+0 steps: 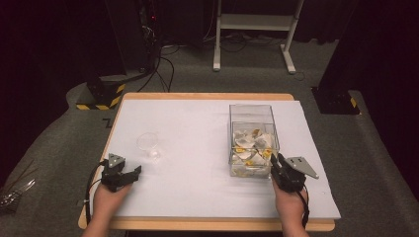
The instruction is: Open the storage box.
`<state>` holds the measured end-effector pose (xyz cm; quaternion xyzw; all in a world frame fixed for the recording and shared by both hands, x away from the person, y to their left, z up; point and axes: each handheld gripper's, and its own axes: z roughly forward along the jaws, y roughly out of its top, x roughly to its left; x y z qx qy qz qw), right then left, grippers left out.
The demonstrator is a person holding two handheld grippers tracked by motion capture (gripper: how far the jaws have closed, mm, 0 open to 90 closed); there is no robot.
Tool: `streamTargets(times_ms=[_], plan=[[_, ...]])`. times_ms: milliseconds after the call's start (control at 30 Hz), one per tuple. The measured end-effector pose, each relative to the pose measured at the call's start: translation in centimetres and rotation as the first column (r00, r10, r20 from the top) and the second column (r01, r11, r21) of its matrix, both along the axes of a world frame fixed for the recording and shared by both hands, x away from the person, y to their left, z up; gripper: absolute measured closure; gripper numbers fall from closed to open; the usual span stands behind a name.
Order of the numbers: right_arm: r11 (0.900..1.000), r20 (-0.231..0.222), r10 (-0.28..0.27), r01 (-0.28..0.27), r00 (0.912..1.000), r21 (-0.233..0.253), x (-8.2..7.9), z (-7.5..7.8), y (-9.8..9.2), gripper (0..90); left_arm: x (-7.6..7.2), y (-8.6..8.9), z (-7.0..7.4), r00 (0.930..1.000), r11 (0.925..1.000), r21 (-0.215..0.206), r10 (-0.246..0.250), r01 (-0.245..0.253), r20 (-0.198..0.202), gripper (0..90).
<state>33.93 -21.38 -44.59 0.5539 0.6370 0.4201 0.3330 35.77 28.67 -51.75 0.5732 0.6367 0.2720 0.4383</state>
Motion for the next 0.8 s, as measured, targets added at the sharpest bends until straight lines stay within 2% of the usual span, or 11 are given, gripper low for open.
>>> streamTargets(times_ms=[167,400,567,800], plan=[[1.0,0.004,0.01,-0.01,0.9999,-0.005,-0.69,0.11,-0.06,71.9,0.02,-0.02,-0.01,1.0,1.0,-0.002,0.002,-0.002,0.002,29.7],[1.0,-0.011,0.01,-0.01,0.9999,-0.002,-0.01,0.0,0.02,70.3,0.02,-0.02,-0.01,1.0,1.0,-0.003,0.003,-0.003,0.003,29.7],[1.0,-0.029,0.003,-0.002,0.9996,0.009,0.2,-0.31,-0.14,72.3,0.01,-0.01,0.0,1.0,1.0,-0.004,0.002,-0.002,0.002,29.7],[1.0,-0.029,0.007,-0.007,0.9996,0.005,-0.19,-0.25,-0.5,79.5,0.01,-0.01,0.0,1.0,1.0,-0.002,0.002,-0.002,0.002,29.7]])
